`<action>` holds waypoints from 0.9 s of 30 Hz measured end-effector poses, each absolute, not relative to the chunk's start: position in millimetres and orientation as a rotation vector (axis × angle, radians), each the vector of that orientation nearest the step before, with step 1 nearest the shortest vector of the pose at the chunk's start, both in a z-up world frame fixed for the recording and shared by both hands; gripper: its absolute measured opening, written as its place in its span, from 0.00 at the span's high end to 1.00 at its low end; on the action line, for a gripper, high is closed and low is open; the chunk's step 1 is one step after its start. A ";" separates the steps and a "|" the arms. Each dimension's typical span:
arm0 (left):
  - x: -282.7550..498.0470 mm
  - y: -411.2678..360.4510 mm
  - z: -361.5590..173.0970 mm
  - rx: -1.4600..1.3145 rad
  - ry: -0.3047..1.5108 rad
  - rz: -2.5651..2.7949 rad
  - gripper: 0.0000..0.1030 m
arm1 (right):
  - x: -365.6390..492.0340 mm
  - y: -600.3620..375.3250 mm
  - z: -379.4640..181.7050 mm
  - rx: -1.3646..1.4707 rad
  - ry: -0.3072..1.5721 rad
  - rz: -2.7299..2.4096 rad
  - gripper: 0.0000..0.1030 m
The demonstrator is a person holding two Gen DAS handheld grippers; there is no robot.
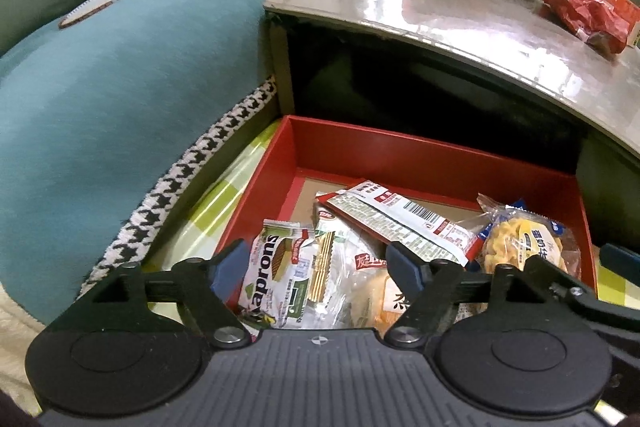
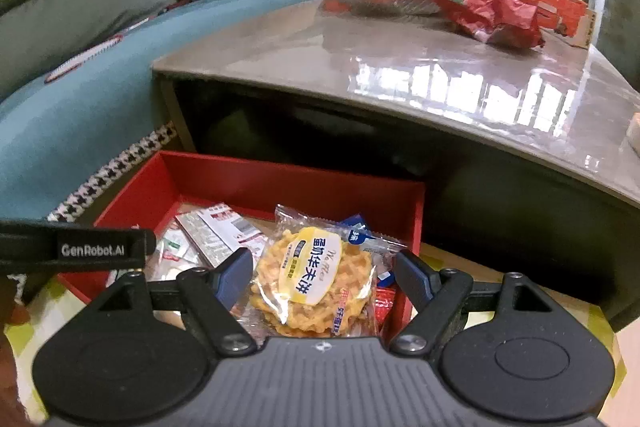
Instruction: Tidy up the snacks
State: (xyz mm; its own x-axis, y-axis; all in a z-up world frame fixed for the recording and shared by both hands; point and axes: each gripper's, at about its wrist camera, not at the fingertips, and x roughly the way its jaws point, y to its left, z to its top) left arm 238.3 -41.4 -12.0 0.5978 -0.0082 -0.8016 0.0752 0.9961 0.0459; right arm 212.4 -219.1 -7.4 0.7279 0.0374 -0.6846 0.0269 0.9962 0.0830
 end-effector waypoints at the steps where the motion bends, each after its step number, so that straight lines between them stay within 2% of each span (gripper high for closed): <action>1: 235.8 -41.0 -10.3 0.082 0.924 -0.048 0.18 | 210.5 -219.3 -5.1 0.095 0.753 0.004 0.19; 10: 212.3 -32.4 3.5 0.073 0.909 -0.051 0.14 | 185.2 -218.2 13.3 0.116 0.725 -0.004 0.19; 21: 185.7 -30.8 7.2 0.106 0.906 -0.053 0.13 | 153.6 -220.0 18.6 0.131 0.724 -0.007 0.19; 27: 169.4 -28.3 9.3 0.116 0.901 -0.055 0.08 | 134.6 -220.1 19.4 0.136 0.728 -0.011 0.19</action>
